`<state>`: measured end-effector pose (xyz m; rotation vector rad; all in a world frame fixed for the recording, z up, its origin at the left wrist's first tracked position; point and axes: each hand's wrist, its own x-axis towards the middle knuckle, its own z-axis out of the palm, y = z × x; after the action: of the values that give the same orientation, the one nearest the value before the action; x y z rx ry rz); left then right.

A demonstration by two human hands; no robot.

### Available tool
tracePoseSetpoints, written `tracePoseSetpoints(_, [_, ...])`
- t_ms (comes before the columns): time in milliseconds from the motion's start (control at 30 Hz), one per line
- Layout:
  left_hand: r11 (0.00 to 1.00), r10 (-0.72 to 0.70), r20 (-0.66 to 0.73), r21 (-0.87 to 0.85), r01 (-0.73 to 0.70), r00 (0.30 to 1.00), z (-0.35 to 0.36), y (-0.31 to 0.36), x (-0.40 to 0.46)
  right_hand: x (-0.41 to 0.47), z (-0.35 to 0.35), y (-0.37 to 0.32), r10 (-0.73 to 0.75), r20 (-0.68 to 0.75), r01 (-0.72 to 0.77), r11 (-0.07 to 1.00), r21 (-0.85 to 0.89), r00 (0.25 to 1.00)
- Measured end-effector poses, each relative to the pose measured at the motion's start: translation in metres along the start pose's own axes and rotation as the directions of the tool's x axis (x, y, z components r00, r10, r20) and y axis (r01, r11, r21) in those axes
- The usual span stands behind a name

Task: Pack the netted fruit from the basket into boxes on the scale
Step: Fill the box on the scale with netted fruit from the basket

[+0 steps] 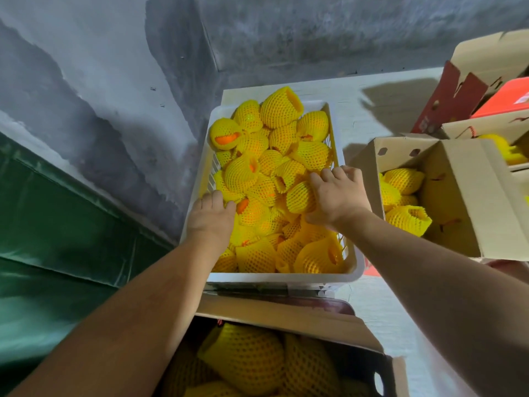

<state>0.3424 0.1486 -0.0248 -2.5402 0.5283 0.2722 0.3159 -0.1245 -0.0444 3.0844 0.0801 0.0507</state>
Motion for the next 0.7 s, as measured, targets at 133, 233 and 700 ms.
tracePoseSetpoints(133, [0.998, 0.047, 0.002, -0.043, -0.046, 0.999, -0.007, 0.002, -0.005, 0.002, -0.001, -0.001, 0.011, 0.009, -0.012, 0.999, 0.045, 1.0])
tracePoseSetpoints(233, [0.976, 0.018, -0.082, -0.214, -0.035, 0.996, -0.02, -0.002, -0.013, 0.002, -0.001, -0.001, 0.014, 0.015, -0.014, 0.998, 0.053, 1.0])
tracePoseSetpoints(700, [0.05, -0.342, -0.22, -0.975, -0.216, 0.914, -0.042, -0.009, -0.199, -0.121, -0.098, -0.052, 0.16, 0.013, -0.038, 0.154, 0.987, 0.987])
